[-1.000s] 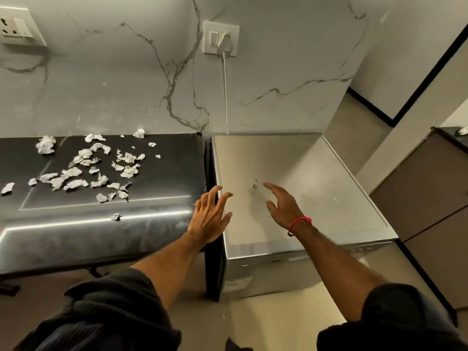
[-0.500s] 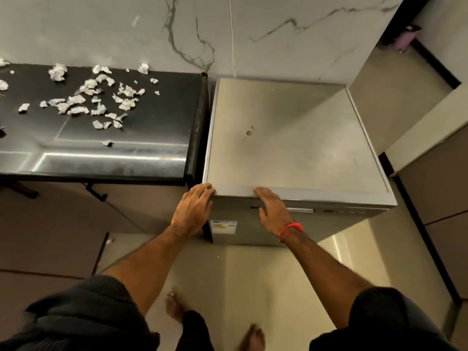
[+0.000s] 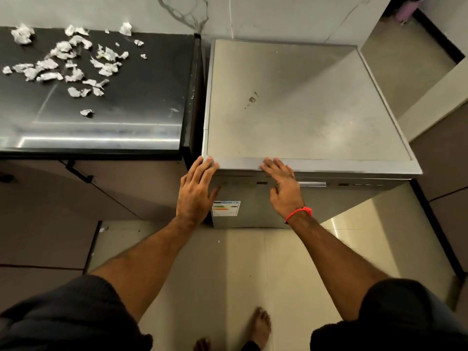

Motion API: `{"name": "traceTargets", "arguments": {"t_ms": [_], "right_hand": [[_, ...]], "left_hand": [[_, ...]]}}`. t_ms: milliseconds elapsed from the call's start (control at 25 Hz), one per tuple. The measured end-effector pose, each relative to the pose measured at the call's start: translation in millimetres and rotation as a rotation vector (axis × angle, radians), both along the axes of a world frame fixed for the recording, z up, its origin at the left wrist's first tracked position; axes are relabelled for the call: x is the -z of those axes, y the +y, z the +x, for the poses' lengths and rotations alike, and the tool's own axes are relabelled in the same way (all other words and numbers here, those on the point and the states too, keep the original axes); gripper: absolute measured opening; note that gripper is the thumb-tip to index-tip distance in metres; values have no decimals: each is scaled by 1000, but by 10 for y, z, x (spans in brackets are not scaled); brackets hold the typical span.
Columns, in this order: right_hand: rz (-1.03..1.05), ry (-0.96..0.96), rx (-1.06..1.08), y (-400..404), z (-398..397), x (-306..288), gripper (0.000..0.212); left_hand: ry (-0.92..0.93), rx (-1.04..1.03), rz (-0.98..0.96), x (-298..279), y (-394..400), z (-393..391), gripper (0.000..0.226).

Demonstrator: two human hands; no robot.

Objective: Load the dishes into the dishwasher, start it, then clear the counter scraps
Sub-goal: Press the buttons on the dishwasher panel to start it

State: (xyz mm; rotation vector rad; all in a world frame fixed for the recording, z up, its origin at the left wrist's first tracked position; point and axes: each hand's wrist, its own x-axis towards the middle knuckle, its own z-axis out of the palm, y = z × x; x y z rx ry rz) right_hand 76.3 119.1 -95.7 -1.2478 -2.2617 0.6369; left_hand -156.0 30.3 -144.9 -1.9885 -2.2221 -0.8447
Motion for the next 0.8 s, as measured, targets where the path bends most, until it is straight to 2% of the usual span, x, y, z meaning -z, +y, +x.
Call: {"name": "traceTargets", "arguments": {"t_ms": [200,400,600,800], "right_hand": [[153,138,101,4,-69,259,66],[325,268,134,31,-206,579,62],[473,331,156,129,-238,823,55],[535,421,218,103,-355,846,53]], "left_hand": [[27,-27,167,351,90,33,77],[18,-5,380,605,306,-43,67],[53,8,483,746,401,-53,68],[148,-37,485,704,425,-48,68]]}}
